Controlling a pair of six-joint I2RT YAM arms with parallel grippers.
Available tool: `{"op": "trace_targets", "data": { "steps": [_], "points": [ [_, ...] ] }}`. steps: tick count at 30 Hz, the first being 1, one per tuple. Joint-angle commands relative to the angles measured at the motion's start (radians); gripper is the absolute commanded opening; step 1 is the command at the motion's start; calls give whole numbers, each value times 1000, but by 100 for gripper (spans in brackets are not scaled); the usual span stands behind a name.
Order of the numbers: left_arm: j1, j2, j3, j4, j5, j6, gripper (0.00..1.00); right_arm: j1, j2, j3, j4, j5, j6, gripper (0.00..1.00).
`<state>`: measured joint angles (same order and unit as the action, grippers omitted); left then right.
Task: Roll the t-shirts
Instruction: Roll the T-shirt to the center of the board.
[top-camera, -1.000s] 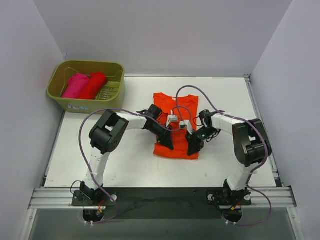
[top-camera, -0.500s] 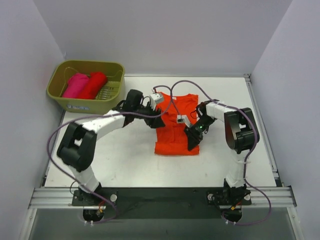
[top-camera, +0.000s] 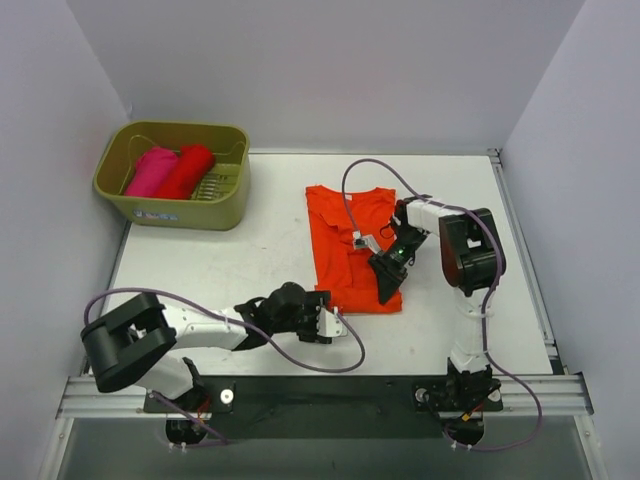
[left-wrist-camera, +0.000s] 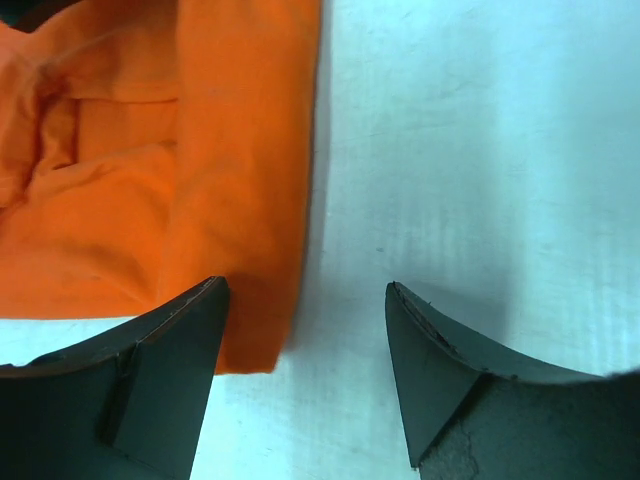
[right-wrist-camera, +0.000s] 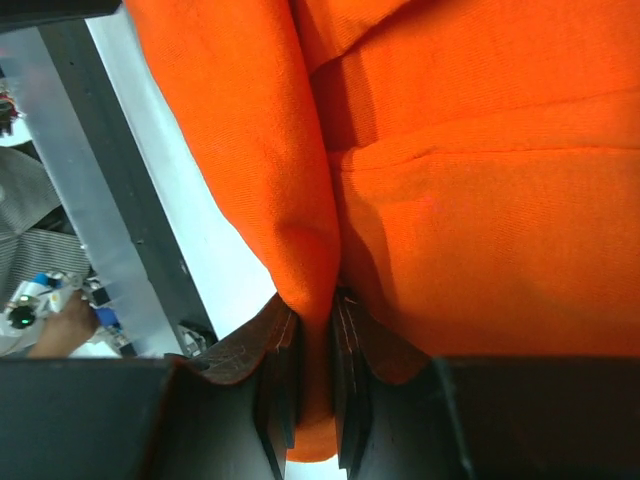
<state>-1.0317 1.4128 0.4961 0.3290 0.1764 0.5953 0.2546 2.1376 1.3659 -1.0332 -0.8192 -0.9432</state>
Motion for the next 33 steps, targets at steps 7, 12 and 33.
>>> {"op": "trace_targets", "data": {
  "steps": [7, 12, 33],
  "points": [
    [-79, 135, -17, 369, -155, 170, 72, -14, 59, 67, -110, 15, 26, 16],
    [-91, 196, -14, 375, -163, 208, 70, -21, 68, 76, -120, 8, 26, 16],
    [47, 313, 254, -108, 159, 57, 33, -162, -66, 22, -77, -136, -2, 50]
  ]
}}
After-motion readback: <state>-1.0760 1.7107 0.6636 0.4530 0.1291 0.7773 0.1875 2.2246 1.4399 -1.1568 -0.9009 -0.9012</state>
